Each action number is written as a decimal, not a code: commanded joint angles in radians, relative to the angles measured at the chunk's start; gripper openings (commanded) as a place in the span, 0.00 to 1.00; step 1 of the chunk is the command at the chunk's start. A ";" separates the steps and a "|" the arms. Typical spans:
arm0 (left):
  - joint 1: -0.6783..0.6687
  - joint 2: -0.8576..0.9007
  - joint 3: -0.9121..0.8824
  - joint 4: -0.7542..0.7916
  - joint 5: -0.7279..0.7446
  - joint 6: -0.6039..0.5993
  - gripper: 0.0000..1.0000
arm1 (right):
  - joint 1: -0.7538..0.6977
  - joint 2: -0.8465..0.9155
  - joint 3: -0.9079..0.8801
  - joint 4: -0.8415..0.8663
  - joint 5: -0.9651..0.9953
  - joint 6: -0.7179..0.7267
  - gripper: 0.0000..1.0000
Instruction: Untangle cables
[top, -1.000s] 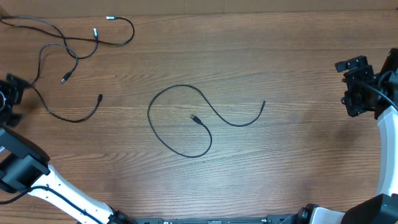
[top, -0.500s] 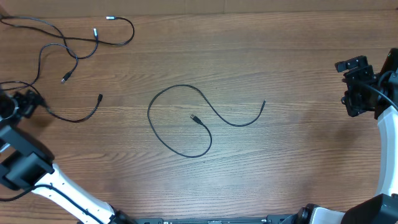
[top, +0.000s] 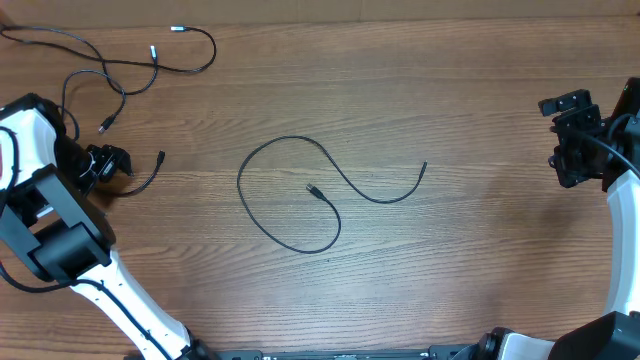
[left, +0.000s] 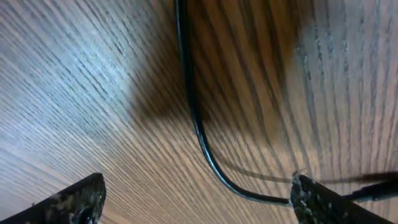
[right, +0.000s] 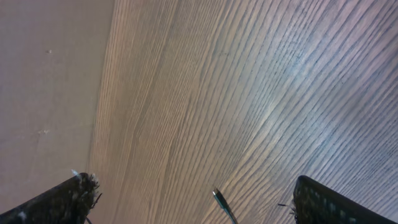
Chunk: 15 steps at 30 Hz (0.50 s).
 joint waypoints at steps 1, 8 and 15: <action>-0.039 -0.034 -0.023 0.023 -0.032 -0.087 0.93 | -0.001 -0.006 0.004 0.006 0.011 -0.005 1.00; -0.082 -0.034 -0.080 0.085 -0.044 -0.190 0.90 | -0.001 -0.006 0.004 0.005 0.011 -0.005 1.00; -0.084 -0.034 -0.142 0.156 -0.044 -0.230 0.73 | -0.001 -0.006 0.004 0.006 0.011 -0.005 1.00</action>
